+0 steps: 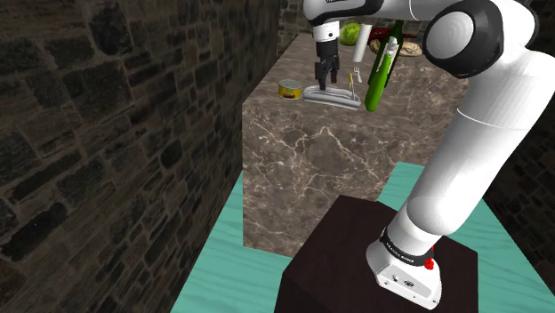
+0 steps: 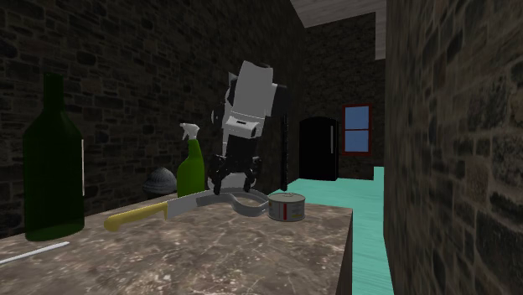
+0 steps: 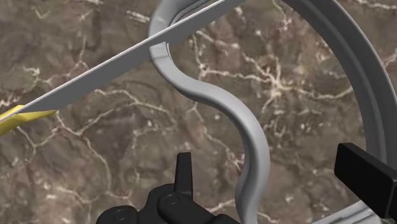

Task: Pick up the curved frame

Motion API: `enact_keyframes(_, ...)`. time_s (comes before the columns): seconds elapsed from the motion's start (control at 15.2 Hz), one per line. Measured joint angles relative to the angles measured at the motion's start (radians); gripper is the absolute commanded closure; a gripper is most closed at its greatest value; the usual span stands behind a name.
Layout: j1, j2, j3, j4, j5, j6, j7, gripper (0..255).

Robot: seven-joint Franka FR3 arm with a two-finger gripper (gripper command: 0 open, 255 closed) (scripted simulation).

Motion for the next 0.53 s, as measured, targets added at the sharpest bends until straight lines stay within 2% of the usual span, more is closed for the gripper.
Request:
enact_keyframes(0.26,-0.001,0.001,-0.001,-0.054,0.0,0.053,0.006,0)
enact_keyframes(0.33,-0.001,0.0,-0.001,-0.059,0.0,0.058,0.008,255)
enact_keyframes(0.53,0.0,-0.001,0.0,-0.064,-0.001,0.062,0.009,255)
